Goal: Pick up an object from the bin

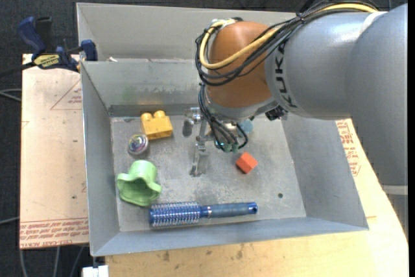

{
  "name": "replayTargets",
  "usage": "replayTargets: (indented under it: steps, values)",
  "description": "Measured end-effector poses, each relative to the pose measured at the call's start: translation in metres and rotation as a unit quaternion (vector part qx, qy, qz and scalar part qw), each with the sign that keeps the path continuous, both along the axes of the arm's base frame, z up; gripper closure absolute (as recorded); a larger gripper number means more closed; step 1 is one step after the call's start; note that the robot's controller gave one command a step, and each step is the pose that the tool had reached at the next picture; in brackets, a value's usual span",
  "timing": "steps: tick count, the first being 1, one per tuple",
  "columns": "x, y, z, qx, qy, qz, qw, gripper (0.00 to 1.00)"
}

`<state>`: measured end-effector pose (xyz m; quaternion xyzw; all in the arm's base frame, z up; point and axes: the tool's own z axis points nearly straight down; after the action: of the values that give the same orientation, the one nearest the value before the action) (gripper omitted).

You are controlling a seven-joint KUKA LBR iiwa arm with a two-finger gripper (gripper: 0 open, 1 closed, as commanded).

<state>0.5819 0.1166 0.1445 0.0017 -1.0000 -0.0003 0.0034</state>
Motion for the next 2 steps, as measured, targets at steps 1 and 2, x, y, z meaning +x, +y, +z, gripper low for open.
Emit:
replayTargets:
  steps: [1,2]
  values:
    - [-0.039,0.088,-0.041,0.002,-0.0004,0.027,0.9996,0.0]
    - [-0.039,0.1,-0.076,0.0,-0.0026,0.035,0.9994,0.0]
